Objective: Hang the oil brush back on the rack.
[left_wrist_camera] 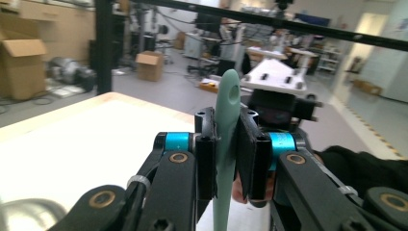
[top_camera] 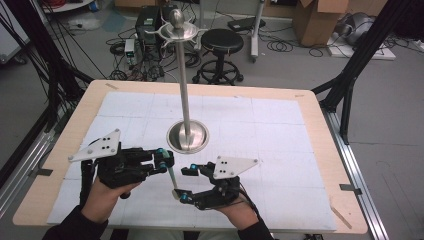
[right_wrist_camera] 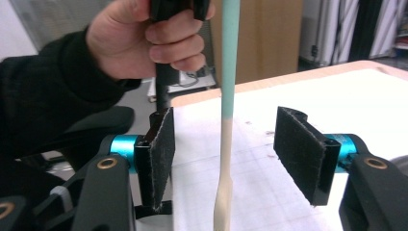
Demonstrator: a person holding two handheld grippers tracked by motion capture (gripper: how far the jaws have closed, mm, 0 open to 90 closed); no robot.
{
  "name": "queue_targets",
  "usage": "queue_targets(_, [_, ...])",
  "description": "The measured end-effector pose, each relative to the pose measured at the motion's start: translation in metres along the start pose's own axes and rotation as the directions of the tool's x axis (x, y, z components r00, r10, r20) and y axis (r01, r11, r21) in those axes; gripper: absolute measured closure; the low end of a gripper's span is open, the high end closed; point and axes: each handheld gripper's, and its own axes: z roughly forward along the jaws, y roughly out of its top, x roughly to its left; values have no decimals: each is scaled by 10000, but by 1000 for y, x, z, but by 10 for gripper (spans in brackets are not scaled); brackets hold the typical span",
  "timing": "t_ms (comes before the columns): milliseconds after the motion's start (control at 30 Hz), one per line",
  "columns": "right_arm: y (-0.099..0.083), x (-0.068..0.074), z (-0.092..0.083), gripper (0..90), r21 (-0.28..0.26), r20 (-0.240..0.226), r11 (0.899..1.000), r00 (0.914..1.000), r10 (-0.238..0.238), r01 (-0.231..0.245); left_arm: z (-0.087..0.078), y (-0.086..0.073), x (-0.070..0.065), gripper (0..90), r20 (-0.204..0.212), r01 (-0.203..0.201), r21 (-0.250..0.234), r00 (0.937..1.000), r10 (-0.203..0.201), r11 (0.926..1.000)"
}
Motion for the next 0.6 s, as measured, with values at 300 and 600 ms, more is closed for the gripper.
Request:
queue_targets(300, [1, 2, 1, 418, -68, 856, 9998, 9961, -206, 212, 0, 1, -3, 791, -1128, 71, 170, 9936, -52, 9998])
queue_targets(600, [3, 2, 10, 513, 36, 1107, 9996, 9935, -282, 280, 3, 0, -7, 793, -1218, 55, -66, 9925, -63, 10000])
